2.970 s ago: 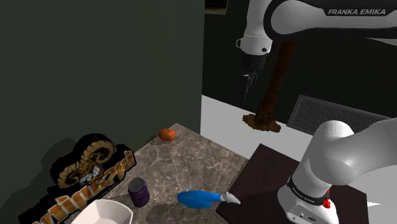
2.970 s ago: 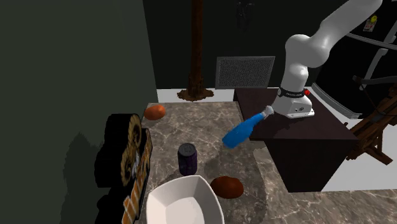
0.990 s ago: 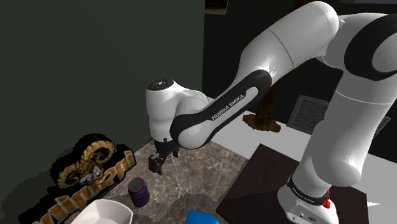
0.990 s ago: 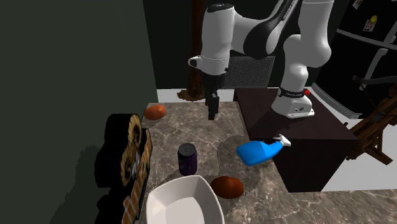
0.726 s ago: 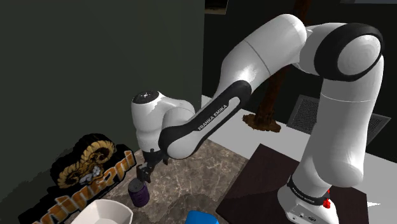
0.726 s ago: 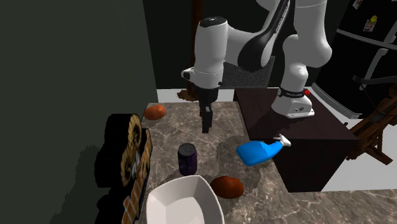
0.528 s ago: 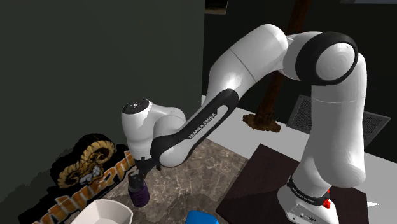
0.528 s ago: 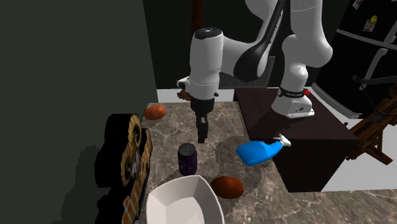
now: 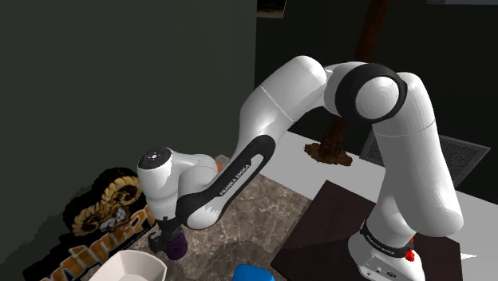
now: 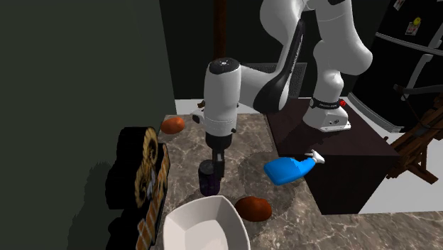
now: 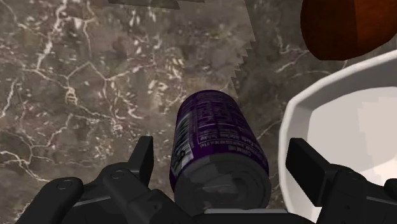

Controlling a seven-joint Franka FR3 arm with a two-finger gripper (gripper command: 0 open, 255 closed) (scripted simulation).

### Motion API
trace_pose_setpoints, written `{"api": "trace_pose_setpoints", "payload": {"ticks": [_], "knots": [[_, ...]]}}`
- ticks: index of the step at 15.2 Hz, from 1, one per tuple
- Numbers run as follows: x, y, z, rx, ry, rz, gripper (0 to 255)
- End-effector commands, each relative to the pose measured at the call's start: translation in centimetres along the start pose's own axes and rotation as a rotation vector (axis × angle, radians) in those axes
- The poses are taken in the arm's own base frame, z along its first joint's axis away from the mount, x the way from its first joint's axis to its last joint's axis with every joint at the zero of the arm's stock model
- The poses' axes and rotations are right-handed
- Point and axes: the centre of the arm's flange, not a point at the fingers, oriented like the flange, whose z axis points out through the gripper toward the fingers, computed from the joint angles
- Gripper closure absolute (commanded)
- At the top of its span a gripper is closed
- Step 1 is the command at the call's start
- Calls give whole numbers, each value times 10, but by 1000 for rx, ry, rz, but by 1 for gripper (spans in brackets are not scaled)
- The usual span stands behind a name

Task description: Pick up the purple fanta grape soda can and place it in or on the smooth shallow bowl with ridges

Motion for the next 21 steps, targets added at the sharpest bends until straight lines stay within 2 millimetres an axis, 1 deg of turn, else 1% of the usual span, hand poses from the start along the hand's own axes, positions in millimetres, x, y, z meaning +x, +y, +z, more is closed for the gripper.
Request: {"api": "trace_pose_setpoints", "payload": {"ticks": [1, 3, 10, 11, 20, 21], "knots": [[1, -1, 12, 0, 0, 0, 0], [1, -1, 20, 0, 0, 0, 0], [1, -1, 20, 0, 0, 0, 0], [1, -1, 20, 0, 0, 0, 255], [1, -1, 20, 0, 0, 0, 255], [2, -1, 15, 0, 0, 0, 255]]}}
